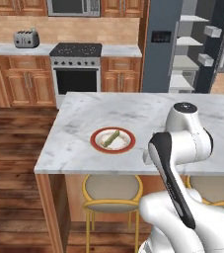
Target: Retrieve the butter from the fridge and place it on a plate on the dining table. Then retrieve the butter knife by the fridge and place it near the plate.
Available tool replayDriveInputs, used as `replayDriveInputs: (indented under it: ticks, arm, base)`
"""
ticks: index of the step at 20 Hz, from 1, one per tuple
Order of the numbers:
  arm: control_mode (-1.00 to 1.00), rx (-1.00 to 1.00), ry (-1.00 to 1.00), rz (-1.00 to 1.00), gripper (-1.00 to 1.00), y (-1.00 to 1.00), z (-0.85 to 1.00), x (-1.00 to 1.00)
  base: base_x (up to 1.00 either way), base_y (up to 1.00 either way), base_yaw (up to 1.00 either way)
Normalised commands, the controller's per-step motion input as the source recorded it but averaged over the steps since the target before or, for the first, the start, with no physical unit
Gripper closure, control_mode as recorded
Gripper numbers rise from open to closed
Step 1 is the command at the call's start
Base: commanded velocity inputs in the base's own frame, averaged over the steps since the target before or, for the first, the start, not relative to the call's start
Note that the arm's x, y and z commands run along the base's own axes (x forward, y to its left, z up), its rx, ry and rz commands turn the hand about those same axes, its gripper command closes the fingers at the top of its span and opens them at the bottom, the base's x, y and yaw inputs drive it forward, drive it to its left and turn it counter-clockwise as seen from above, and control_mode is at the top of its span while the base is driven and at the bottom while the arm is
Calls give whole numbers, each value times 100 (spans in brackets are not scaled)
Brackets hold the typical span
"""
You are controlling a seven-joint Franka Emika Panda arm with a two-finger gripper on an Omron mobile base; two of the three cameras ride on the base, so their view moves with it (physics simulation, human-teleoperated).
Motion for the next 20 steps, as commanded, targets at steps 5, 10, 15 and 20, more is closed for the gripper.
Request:
replayDriveInputs:
  ticks: [5,10,15,20]
  arm:
    - [100,0,0,0,100,0,0,0]
    - [100,0,0,0,100,0,0,0]
    - [100,0,0,0,100,0,0,0]
    - [100,0,0,0,100,0,0,0]
  base:
    - [0,-57,-19]
    - [0,-24,-28]
    - [-1,-7,-19]
    - [0,0,-3]
